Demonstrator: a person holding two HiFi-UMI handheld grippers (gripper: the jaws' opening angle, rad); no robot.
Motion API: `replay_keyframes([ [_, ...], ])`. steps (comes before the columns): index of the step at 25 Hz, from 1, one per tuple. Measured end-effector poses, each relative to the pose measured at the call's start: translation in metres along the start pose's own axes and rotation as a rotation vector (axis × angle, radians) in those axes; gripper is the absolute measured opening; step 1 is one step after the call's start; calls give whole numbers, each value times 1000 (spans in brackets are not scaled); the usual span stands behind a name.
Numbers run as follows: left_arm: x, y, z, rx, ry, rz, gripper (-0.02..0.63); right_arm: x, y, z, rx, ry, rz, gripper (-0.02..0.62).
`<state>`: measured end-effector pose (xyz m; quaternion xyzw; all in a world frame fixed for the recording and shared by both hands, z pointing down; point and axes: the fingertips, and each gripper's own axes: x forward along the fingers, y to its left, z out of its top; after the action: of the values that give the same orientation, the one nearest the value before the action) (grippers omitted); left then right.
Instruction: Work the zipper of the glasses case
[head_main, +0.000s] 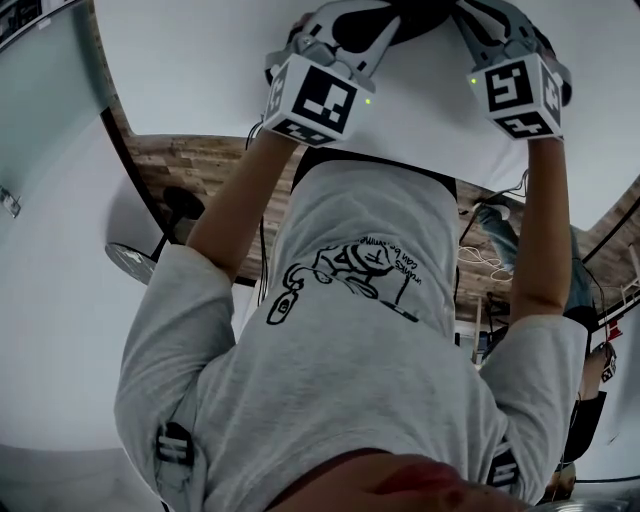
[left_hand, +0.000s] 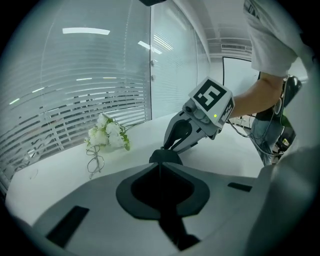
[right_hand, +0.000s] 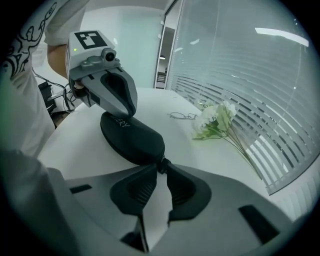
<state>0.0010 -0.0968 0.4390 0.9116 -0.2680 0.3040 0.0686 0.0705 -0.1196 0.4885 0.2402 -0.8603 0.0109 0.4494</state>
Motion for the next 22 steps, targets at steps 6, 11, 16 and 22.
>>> replay_keyframes([
  [6,0,-1,4,8,-9,-16,25,8,-1,2,-134,24,31,71],
  [11,3,0,-2,-7,7,-26,21,11,-1,2,-232,36,28,28],
  [16,2,-2,-1,9,12,-25,21,7,-6,4,-241,37,11,6],
  [22,6,-1,-1,23,23,-6,21,6,-6,0,-256,48,10,5],
])
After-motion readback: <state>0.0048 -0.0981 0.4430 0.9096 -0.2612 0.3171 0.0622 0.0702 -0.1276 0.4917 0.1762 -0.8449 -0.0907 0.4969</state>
